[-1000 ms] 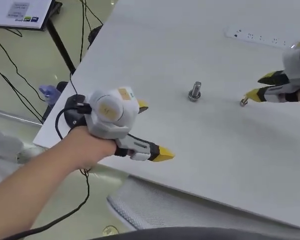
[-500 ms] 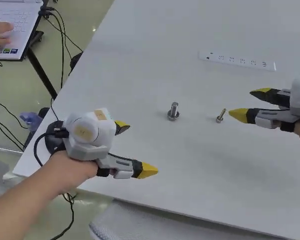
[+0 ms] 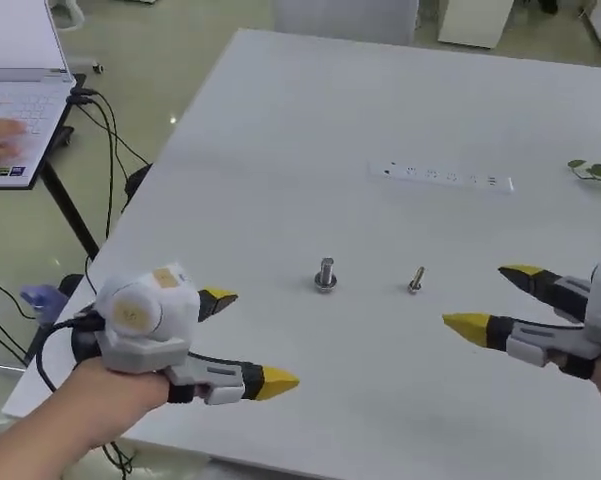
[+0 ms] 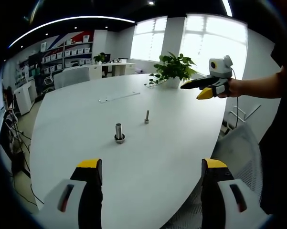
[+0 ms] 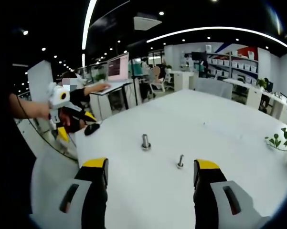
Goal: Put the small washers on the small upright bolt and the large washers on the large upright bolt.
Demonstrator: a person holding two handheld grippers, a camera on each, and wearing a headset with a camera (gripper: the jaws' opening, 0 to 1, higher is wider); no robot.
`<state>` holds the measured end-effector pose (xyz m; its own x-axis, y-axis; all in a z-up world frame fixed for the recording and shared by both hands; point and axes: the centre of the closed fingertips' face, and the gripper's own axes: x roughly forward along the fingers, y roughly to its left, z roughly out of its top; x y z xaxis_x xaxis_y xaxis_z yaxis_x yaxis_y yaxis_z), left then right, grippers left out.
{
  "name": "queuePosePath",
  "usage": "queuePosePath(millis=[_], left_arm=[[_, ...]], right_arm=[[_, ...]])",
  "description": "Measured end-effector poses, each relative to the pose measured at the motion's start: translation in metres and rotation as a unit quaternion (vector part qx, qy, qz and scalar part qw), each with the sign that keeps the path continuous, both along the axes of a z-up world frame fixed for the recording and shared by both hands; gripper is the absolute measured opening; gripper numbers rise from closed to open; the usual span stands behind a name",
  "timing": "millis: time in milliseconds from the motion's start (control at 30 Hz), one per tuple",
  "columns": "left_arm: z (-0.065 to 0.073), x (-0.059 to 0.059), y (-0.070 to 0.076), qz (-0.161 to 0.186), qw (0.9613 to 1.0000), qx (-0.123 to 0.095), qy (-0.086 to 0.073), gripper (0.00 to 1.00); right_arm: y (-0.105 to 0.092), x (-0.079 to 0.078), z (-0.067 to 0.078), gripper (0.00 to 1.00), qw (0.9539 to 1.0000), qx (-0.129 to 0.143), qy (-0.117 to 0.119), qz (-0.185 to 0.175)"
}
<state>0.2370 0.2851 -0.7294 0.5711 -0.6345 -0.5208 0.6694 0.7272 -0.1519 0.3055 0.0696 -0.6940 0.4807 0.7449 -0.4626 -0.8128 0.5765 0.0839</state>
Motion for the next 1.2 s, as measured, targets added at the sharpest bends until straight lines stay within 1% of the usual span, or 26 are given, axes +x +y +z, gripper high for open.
queuePosePath(millis=[67,100,200,233,267,300,367,433,500,533,567,600,633,700,733,800,833,933,1000,1033,1100,1200], left_arm=[[0.004,-0.002,0.002,0.005,1.0000,-0.008,-0.002,0.85],[0.007,-0.002,0.003,0.009,0.9998,-0.015,-0.009,0.86],[0.005,-0.006,0.006,0.015,0.9997,-0.017,-0.004,0.86],[0.006,-0.007,0.007,0.017,0.9997,-0.019,-0.004,0.86],[0.007,-0.009,0.006,0.019,0.9995,-0.023,-0.003,0.86],[0.007,-0.009,0.006,0.020,0.9995,-0.024,-0.003,0.86],[0.007,-0.011,0.006,0.023,0.9994,-0.023,-0.008,0.86],[0.007,-0.013,0.006,0.026,0.9993,-0.027,-0.006,0.86],[0.006,-0.015,0.006,0.031,0.9990,-0.032,-0.007,0.86],[0.005,-0.015,0.006,0.032,0.9989,-0.033,-0.007,0.86],[0.003,-0.017,0.006,0.033,0.9990,-0.031,-0.006,0.86],[0.003,-0.018,0.006,0.033,0.9991,-0.027,-0.008,0.86],[0.003,-0.018,0.008,0.033,0.9991,-0.022,-0.014,0.85],[0.003,-0.017,0.010,0.037,0.9989,-0.024,-0.013,0.85],[0.000,-0.017,0.010,0.040,0.9988,-0.027,-0.009,0.85],[-0.003,-0.018,0.010,0.038,0.9990,-0.023,-0.005,0.85],[-0.007,-0.021,0.009,0.034,0.9993,-0.018,0.000,0.85],[-0.010,-0.023,0.006,0.030,0.9994,-0.018,0.006,0.86],[-0.012,-0.024,0.006,0.028,0.9995,-0.013,0.007,0.86],[-0.012,-0.024,0.006,0.028,0.9995,-0.013,0.007,0.87],[-0.012,-0.023,0.007,0.032,0.9993,-0.018,0.009,0.88],[-0.011,-0.022,0.005,0.030,0.9993,-0.018,0.008,0.89]], right_arm=[[-0.004,-0.007,-0.002,0.76,0.9999,0.005,0.005,-0.007],[-0.006,-0.010,-0.004,0.76,0.9999,0.006,0.007,-0.009],[-0.011,-0.020,-0.010,0.79,0.9996,0.013,0.017,-0.018],[-0.013,-0.023,-0.013,0.80,0.9995,0.013,0.021,-0.020],[-0.014,-0.026,-0.015,0.80,0.9995,0.012,0.021,-0.020],[-0.017,-0.031,-0.019,0.82,0.9995,0.014,0.021,-0.021],[-0.019,-0.037,-0.025,0.84,0.9992,0.017,0.029,-0.024],[-0.022,-0.044,-0.030,0.87,0.9990,0.017,0.033,-0.025],[-0.028,-0.046,-0.038,0.89,0.9988,0.016,0.036,-0.028],[-0.032,-0.048,-0.044,0.90,0.9984,0.017,0.044,-0.030],[-0.035,-0.049,-0.048,0.91,0.9982,0.018,0.048,-0.030],[-0.037,-0.052,-0.052,0.93,0.9980,0.019,0.054,-0.028],[-0.038,-0.053,-0.054,0.94,0.9979,0.020,0.055,-0.028],[-0.042,-0.053,-0.059,0.95,0.9976,0.018,0.058,-0.033],[-0.043,-0.053,-0.060,0.96,0.9975,0.017,0.059,-0.034],[-0.045,-0.053,-0.062,0.97,0.9977,0.012,0.058,-0.034],[-0.045,-0.055,-0.063,0.97,0.9977,0.009,0.060,-0.030],[-0.044,-0.056,-0.063,0.98,0.9981,0.003,0.057,-0.026],[-0.043,-0.057,-0.062,0.99,0.9979,0.006,0.058,-0.026],[-0.042,-0.057,-0.061,0.99,0.9979,0.010,0.058,-0.027],[-0.037,-0.061,-0.061,1.00,0.9979,0.018,0.060,-0.016],[-0.033,-0.066,-0.067,1.00,0.9983,-0.004,0.059,-0.001]])
